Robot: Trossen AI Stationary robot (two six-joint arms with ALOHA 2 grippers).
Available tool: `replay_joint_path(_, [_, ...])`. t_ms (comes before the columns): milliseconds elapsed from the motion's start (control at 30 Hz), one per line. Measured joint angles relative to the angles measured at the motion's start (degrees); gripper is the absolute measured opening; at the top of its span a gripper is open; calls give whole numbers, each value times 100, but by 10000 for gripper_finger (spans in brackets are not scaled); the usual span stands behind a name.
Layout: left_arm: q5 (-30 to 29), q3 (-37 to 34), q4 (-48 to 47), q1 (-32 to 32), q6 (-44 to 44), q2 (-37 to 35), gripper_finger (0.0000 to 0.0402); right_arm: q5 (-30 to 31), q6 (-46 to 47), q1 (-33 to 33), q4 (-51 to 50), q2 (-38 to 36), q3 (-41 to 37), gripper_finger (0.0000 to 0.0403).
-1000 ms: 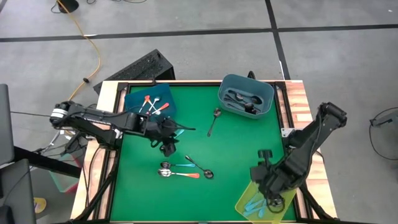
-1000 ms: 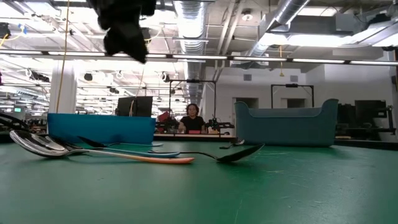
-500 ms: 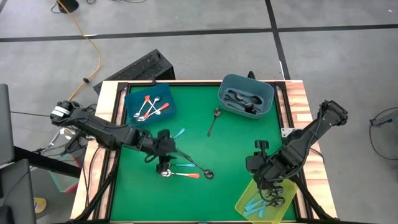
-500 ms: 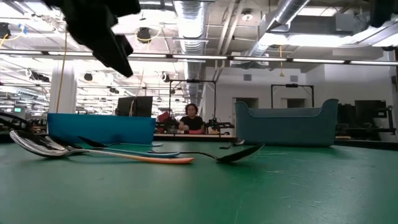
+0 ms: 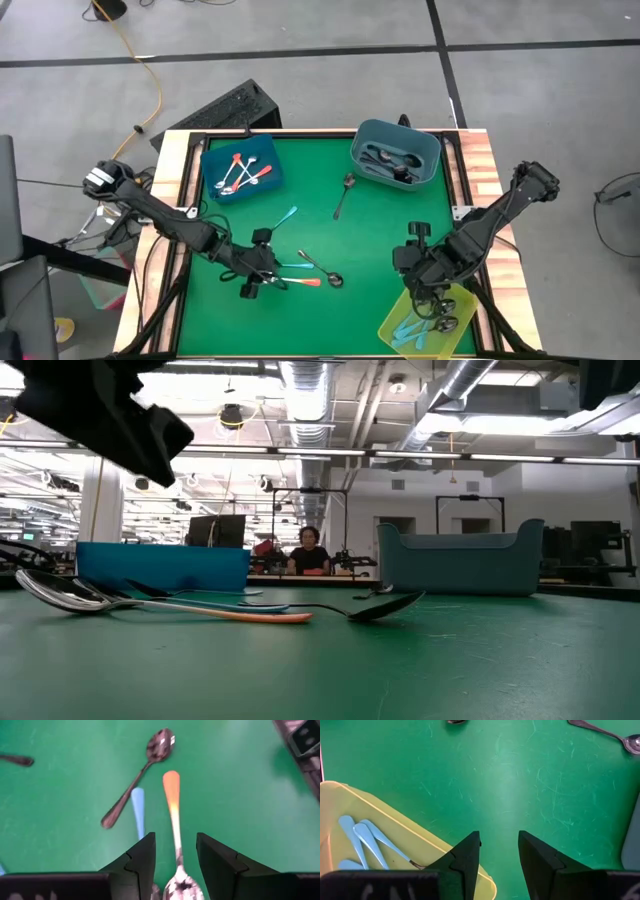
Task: Sort silverware by color (type)
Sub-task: Put the blue spoon into the yellow bin
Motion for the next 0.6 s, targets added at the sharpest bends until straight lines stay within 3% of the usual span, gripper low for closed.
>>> replay_joint_path(300, [93, 7, 906, -113, 12, 640, 125, -12, 194, -20, 91, 2, -281, 147])
replay_joint_path(600, [359, 260, 973, -159, -69, 1221, 125, -15, 211, -20, 212, 4, -284, 147])
